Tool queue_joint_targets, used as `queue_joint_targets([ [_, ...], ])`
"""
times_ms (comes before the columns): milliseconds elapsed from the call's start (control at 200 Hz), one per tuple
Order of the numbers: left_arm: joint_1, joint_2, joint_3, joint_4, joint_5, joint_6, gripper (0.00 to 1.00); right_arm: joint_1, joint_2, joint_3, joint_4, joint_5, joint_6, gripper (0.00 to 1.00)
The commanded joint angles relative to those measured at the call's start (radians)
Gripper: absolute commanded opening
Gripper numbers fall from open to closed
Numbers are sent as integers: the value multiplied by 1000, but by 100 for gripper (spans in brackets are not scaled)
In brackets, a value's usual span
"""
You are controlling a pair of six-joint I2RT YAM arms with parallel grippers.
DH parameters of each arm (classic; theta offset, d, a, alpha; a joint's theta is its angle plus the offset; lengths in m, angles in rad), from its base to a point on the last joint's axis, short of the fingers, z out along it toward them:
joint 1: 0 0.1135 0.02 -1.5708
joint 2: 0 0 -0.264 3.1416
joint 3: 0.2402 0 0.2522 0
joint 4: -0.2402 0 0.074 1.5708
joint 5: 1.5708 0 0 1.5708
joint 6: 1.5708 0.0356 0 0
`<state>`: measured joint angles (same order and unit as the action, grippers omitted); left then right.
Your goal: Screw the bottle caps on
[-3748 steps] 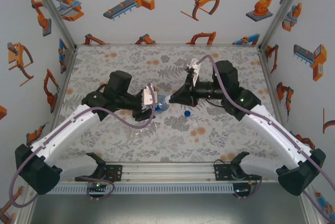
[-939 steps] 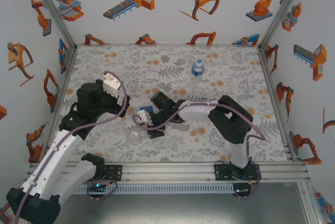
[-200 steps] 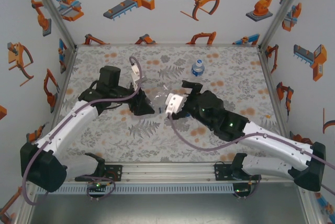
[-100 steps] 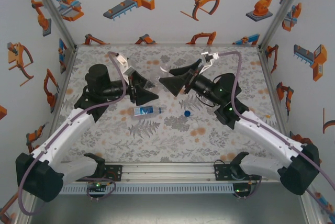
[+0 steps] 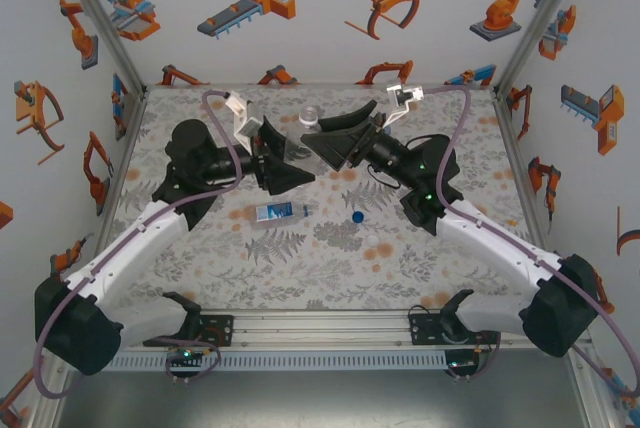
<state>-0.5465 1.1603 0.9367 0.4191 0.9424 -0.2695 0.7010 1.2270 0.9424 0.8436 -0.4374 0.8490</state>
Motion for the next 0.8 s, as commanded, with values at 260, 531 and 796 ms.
queue_joint_targets([
  [260,-50,46,67,18,73,-31,35,18,-18,23,-90,-39,-94,76],
  [531,-69,76,91,5,75,-37,36,18,-34,38,-157,-57,-151,65],
  [796,-81,116,121,-20,75,-46,63,18,-47,40,-181,-65,-175,49],
])
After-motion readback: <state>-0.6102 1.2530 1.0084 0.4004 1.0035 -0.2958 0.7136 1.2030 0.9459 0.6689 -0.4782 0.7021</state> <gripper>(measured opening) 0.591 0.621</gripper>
